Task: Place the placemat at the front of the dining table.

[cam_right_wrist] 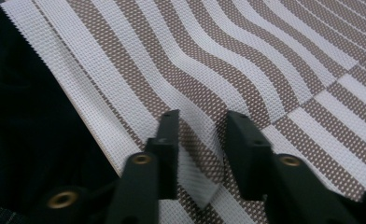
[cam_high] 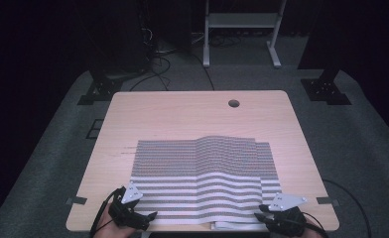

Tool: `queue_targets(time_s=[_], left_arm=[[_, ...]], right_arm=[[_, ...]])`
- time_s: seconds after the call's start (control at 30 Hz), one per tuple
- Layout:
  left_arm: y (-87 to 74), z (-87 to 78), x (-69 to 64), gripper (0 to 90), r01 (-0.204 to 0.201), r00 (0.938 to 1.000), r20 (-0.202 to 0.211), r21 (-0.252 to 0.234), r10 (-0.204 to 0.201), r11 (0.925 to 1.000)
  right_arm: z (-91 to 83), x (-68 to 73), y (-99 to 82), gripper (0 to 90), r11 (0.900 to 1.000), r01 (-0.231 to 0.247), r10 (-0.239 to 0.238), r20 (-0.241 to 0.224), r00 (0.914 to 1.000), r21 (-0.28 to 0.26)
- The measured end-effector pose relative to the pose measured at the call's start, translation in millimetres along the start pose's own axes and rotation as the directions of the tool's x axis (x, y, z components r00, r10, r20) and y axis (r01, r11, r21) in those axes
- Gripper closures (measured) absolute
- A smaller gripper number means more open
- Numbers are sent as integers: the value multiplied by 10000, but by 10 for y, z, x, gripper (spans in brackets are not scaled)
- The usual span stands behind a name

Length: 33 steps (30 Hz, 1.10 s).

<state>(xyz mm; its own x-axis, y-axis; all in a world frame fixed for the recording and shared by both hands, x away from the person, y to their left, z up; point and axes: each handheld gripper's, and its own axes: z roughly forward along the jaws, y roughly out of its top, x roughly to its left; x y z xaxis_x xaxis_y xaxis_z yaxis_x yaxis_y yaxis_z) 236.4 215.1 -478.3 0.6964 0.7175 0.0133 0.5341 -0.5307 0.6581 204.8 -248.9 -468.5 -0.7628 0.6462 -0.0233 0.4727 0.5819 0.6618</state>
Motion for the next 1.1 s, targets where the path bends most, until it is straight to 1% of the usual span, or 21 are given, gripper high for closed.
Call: queue_targets(time_s=[0.03, 0.07, 0.13, 0.23, 0.4, 0.43, 0.6, 0.7, 0.73, 0.83, 0.97, 1.03, 1.1], left_arm=[[9, 8, -2, 0, -4, 10000, 11, 4, 4, 10000], [15, 10, -1, 0, -30, 10000, 16, 31, 30, 10000], [22, 18, 4, 0, -50, 10000, 27, 13, 50, 10000], [36, 31, 18, 0, -77, 10000, 27, 8, 77, 10000], [73, 60, 38, 0, -66, 10000, 39, 45, 65, 10000], [99, 80, 55, 0, -36, 10000, 14, 69, 36, 10000], [156, 125, 111, 0, -8, 10000, -10, 129, 8, 9999], [199, 158, 151, 0, 44, 10000, -41, 180, -43, 9998], [211, 168, 159, 0, 43, 10000, -51, 182, -42, 9998], [240, 190, 172, 0, 70, 9999, -82, 211, -68, 9998], [333, 265, 255, 0, 132, 9998, -120, 289, -129, 9995], [351, 280, 273, 0, 135, 9998, -132, 290, -131, 9995], [390, 311, 309, 0, 122, 9999, -102, 325, -119, 9994]], right_arm=[[2, 8, 18, 792, 10000, 61, -61, 38, 10000, 59], [1, 8, 29, 830, 10000, -11, 10, 28, 10000, 57], [4, -6, 45, 843, 9999, -44, 45, -55, 10000, 101], [6, -21, 56, 849, 9999, -147, 147, -110, 9998, 59], [3, -55, 85, 852, 9999, -160, 160, -25, 9999, 7], [11, -76, 102, 852, 9998, -211, 211, 7, 9998, -24], [41, -127, 152, 854, 9999, -140, 141, 151, 9998, -59], [63, -183, 191, 856, 9996, -231, 235, 259, 9994, -176], [67, -196, 198, 856, 9997, -161, 166, 300, 9994, -192], [72, -221, 215, 856, 9994, -236, 243, 297, 9993, -237], [102, -327, 281, 858, 9985, -392, 408, 396, 9984, -390], [112, -349, 293, 858, 9983, -418, 434, 421, 9982, -396], [133, -418, 327, 859, 9980, -479, 498, 464, 9977, -417]])
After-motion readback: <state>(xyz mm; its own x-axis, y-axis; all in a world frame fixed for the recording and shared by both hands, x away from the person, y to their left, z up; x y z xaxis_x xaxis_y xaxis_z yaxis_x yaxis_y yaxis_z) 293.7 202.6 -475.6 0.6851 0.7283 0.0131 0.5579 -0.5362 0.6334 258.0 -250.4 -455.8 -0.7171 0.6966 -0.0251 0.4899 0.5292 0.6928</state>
